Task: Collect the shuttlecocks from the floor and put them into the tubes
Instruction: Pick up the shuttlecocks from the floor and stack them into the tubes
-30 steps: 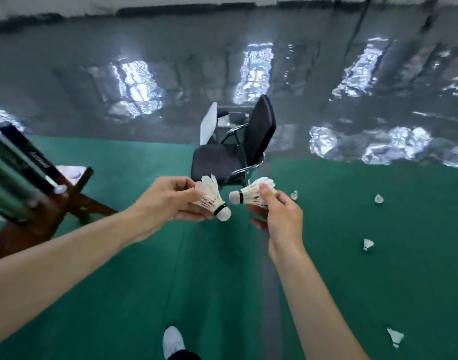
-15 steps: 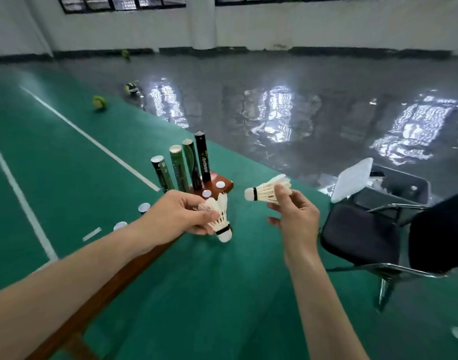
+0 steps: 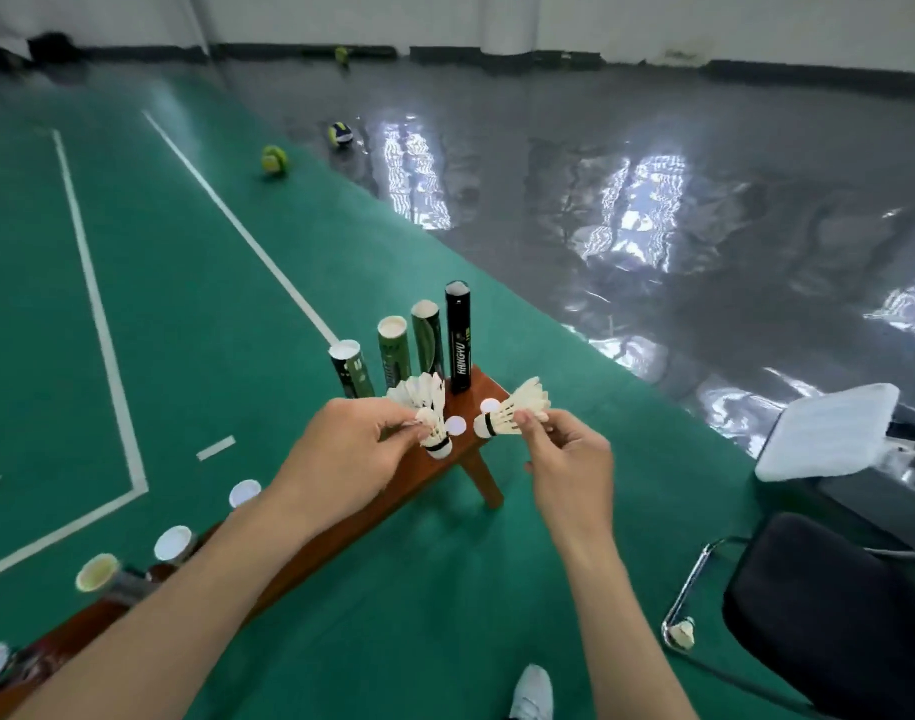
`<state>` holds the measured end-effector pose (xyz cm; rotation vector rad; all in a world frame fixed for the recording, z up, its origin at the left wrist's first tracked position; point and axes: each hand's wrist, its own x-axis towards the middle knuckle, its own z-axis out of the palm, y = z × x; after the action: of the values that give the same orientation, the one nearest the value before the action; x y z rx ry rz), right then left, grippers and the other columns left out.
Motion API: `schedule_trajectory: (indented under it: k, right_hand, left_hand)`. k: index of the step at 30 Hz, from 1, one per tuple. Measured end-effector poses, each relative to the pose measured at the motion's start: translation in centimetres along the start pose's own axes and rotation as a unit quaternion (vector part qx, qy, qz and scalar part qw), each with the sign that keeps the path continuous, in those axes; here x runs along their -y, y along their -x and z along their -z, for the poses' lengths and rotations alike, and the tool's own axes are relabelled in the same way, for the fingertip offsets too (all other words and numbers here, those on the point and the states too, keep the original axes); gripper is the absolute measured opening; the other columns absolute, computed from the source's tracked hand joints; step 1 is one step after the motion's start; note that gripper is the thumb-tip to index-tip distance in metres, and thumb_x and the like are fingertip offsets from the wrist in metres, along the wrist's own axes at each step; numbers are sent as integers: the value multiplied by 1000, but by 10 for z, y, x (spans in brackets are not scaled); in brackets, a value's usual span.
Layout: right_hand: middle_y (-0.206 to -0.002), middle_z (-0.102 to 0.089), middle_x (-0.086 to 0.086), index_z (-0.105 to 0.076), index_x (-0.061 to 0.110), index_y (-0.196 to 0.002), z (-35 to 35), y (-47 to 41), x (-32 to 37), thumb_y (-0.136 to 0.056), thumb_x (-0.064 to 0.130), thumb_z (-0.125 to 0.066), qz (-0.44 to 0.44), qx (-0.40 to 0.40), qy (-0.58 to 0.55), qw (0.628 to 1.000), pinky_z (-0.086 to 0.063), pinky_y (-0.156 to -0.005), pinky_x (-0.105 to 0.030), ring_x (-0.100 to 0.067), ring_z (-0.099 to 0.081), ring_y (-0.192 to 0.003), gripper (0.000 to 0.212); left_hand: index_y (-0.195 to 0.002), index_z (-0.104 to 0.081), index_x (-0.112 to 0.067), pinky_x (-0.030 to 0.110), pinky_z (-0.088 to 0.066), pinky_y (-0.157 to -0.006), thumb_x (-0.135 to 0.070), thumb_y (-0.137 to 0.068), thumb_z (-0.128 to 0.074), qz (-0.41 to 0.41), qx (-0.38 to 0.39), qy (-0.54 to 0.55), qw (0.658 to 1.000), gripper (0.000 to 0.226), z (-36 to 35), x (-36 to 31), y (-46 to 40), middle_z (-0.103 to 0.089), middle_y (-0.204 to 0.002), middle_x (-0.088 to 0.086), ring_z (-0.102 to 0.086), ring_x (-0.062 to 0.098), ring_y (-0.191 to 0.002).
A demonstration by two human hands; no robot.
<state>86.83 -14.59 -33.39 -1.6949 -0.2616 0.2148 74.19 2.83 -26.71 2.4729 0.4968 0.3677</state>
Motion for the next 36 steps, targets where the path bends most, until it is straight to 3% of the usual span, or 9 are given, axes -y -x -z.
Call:
schedule_trajectory:
  k: [2,7,10,15,21,23,26,30,36]
  right_hand:
    - [-68,-66,7,-75,33,-87,2,-47,-7,-100,32,-67,-10,20,-2,1000,-58,-75,-58,-8,-49,-62,15]
    - [-82,-69,-12,-74,41,-90,-9,-156,-18,-103,26,-62,-41,37,10,998,-56,-78,-63,-16,-55,-69,23]
    - [-81,-74,0,-76,36,-90,-27,-198,-14,-101,25,-65,-51,31,2,998,-59,-76,-60,-21,-71,-68,19]
    - [-69,-74,9,-78,51,-90,-72,-249,-11,-96,31,-72,-56,32,-2,998,-60,-64,-44,-22,-66,-47,21]
    - [-69,-70,2,-68,69,-88,-125,-300,-5,-101,28,-66,-26,43,52,997,-46,-51,-28,-21,-69,-47,43]
    - [-79,-70,-7,-68,70,-93,-140,-317,-4,-102,24,-62,-14,52,66,996,-45,-51,-31,-23,-68,-46,47]
    - [-108,-63,15,-67,72,-95,-155,-334,-8,-103,21,-61,-26,66,94,993,-52,-55,-47,-24,-67,-45,51]
    - [-76,-68,-8,-70,66,-100,-174,-368,-12,-103,25,-61,3,93,115,989,-57,-60,-53,-24,-65,-44,42]
    - [-68,-69,1,-65,73,-92,-196,-440,-13,-103,23,-62,20,158,124,979,-59,-57,-50,-16,-66,-43,51]
  left_hand:
    - [-72,-68,-21,31,-45,-52,-30,-95,-70,12,-14,-12,1000,25,-9,1,-45,-60,-59,-18,-52,9,-49]
    - [-85,-79,-25,14,-36,-50,-31,-92,-74,46,-106,-40,992,10,-23,17,-136,-67,-67,-22,-54,0,-54]
    - [-97,-80,-26,30,-52,-67,-30,-94,-71,68,-136,-31,988,10,-27,35,-172,-75,-91,-18,-63,5,-74]
    - [-102,-79,-26,32,-53,-78,-28,-97,-67,124,-137,-39,982,13,-45,92,-231,-76,-101,-13,-67,14,-90]
    - [-100,-76,-26,41,-57,-74,-30,-97,-59,177,-111,-23,978,17,-82,153,-293,-77,-96,-5,-69,24,-87]
    - [-105,-74,-29,38,-56,-72,-30,-100,-55,178,-115,-22,977,19,-98,168,-310,-75,-101,-9,-68,22,-89]
    - [-105,-73,-26,38,-55,-72,-29,-102,-52,203,-115,-30,972,21,-117,181,-331,-74,-106,-9,-67,22,-91]
    - [-88,-64,-25,32,-38,-56,-26,-104,-48,239,-93,-56,965,22,-140,191,-360,-68,-90,-9,-58,18,-73]
    - [-90,-64,-23,33,-40,-56,-19,-104,-42,276,-62,-118,952,27,-170,196,-410,-71,-97,-5,-64,24,-77]
